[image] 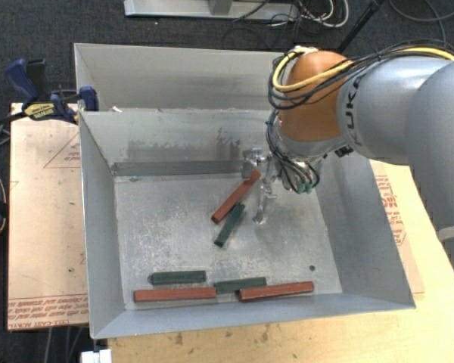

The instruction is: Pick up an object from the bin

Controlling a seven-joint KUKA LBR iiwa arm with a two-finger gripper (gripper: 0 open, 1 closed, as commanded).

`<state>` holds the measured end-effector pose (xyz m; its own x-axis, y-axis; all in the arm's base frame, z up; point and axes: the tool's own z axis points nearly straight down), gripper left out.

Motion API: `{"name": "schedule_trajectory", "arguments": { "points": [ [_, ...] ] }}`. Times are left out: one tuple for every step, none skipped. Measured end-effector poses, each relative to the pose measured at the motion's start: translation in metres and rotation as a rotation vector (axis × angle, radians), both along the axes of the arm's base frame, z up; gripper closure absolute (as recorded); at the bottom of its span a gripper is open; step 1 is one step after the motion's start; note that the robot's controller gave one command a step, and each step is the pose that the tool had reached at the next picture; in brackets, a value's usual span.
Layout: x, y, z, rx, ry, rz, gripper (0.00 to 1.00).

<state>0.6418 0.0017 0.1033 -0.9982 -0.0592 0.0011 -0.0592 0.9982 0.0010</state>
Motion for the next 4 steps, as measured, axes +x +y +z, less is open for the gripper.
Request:
{"name": "schedule_trajectory", "arguments": {
  "points": [
    [0.004,0.015,-0.013,0.000,-0.004,0.111,0.00],
    [0.000,0.029,-0.033,0.000,-0.003,0.406,1.00],
    [0.000,0.029,-0.033,0.001,-0.003,0.406,1.00],
    [0.000,0.029,-0.033,0.001,-0.003,0.406,1.00]
  ]
}}
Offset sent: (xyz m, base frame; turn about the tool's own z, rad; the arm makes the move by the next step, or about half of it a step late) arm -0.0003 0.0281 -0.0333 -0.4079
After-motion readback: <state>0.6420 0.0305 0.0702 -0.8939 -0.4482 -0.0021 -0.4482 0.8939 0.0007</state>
